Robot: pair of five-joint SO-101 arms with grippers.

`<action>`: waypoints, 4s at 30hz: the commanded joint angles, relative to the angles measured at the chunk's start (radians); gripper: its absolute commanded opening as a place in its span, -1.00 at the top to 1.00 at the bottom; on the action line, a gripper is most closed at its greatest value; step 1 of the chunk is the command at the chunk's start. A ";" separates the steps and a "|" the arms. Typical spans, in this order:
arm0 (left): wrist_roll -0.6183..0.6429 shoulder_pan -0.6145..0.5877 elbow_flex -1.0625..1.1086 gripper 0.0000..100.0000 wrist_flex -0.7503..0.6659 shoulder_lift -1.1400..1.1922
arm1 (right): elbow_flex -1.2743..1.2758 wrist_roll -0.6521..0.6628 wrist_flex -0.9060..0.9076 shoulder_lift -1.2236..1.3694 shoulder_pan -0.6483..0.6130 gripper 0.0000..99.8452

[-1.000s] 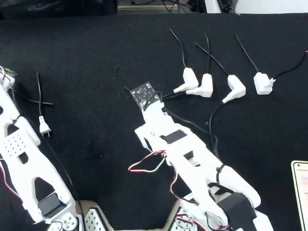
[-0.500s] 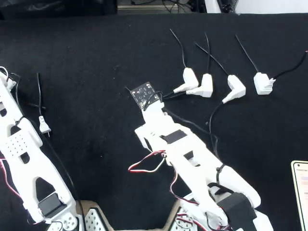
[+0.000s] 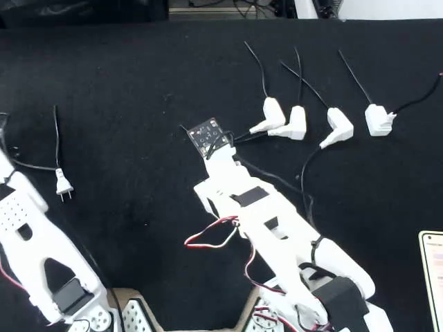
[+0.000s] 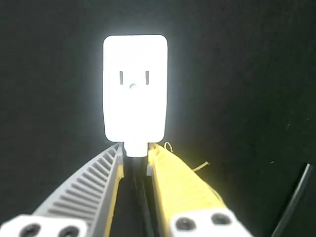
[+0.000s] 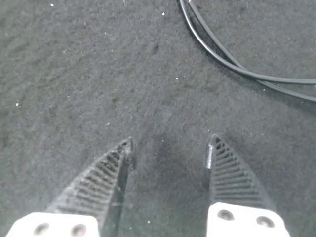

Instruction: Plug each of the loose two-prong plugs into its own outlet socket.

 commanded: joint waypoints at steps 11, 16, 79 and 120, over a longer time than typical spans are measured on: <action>-0.299 -0.077 -0.044 0.94 0.325 -0.351 | 0.007 0.009 0.012 -0.070 -0.011 0.55; -0.350 -0.140 -0.031 0.94 0.324 -0.428 | 0.048 0.009 0.034 -0.151 -0.009 0.55; -0.893 0.924 2.849 0.94 -0.325 -2.211 | 0.237 -0.138 0.230 -0.819 0.301 0.56; -0.638 0.691 2.830 0.52 -0.566 -2.308 | 0.254 -0.130 0.229 -0.819 0.236 0.56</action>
